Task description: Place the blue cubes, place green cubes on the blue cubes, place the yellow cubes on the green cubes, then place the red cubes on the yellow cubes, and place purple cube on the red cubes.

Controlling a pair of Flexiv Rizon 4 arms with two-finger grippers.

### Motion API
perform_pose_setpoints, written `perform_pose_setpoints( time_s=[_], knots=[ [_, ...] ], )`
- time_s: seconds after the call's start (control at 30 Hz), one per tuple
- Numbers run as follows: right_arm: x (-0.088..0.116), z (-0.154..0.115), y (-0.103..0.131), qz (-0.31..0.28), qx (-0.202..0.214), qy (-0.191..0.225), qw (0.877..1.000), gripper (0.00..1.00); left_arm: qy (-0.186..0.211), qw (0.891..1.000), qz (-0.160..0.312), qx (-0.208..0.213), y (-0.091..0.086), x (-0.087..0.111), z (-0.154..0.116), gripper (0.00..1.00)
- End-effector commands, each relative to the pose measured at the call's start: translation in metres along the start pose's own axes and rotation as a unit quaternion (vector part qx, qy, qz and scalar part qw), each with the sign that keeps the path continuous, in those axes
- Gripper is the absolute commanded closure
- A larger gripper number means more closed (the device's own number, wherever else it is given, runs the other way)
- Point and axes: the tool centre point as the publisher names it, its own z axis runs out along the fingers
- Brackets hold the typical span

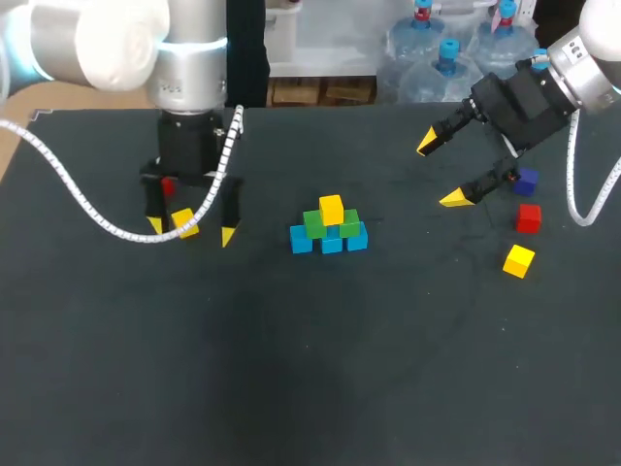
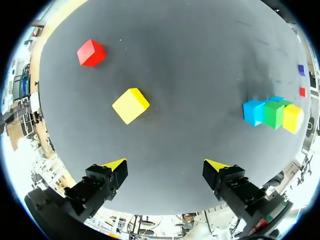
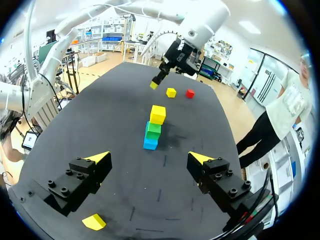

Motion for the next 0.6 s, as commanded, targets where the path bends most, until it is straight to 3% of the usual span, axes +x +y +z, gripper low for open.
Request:
perform_pose_setpoints(
  time_s=[0.03, 0.6],
  knots=[
    [0.000, 0.000, 0.000, 0.000, 0.001, 0.000, 1.000, 0.00, -0.011, 1.000, 0.003, 0.021, 0.010, -0.004, 0.014, 0.00],
    [0.000, 0.000, 0.000, 0.000, 0.001, 0.000, 1.000, 0.00, -0.008, 0.999, 0.034, 0.005, 0.014, -0.041, 0.003, 0.00]
  ],
)
